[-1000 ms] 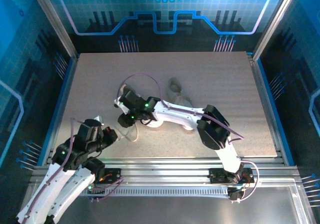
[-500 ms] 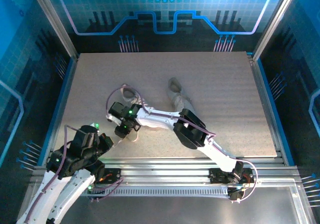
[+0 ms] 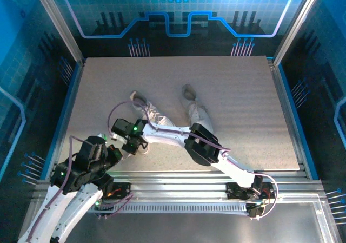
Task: Tie the shoes
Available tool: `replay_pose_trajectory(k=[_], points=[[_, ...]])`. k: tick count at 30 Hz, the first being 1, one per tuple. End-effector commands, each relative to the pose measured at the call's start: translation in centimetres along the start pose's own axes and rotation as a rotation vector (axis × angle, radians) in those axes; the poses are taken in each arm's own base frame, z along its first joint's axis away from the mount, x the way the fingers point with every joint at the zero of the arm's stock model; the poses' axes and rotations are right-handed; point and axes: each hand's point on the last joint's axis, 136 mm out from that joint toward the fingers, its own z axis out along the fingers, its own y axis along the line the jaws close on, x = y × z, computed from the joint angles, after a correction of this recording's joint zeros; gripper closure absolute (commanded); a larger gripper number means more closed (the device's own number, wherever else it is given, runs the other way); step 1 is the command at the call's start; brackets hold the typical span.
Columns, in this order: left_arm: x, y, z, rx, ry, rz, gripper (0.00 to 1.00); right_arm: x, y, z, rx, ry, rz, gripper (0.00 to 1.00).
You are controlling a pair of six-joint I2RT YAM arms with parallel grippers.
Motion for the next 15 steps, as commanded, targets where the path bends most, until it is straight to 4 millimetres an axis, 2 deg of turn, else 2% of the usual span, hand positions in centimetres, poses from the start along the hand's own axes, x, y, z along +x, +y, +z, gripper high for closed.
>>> replay_pose_trajectory(k=[1, 4, 7, 11, 15], points=[[0.1, -0.9, -0.2, 0.041, 0.011, 0.029, 1.00, 0.3, -0.3, -2.0, -0.030, -0.014, 0.014, 1.00], [-0.1, -2.4, -0.2, 0.108, 0.009, 0.073, 1.00, -3.1, -1.6, -7.7, -0.054, -0.199, 0.084, 1.00], [0.0, -5.3, -0.5, 0.236, 0.028, 0.148, 1.00, -5.3, -3.2, -13.3, -0.039, -0.366, 0.125, 1.00], [0.0, -9.5, -1.6, 0.427, 0.037, 0.246, 1.00, -6.0, -4.6, -18.9, -0.004, -0.510, 0.151, 1.00], [0.2, -11.9, -2.5, 0.526, 0.050, 0.335, 1.00, -5.6, -5.4, -22.2, 0.003, -0.599, 0.183, 1.00]])
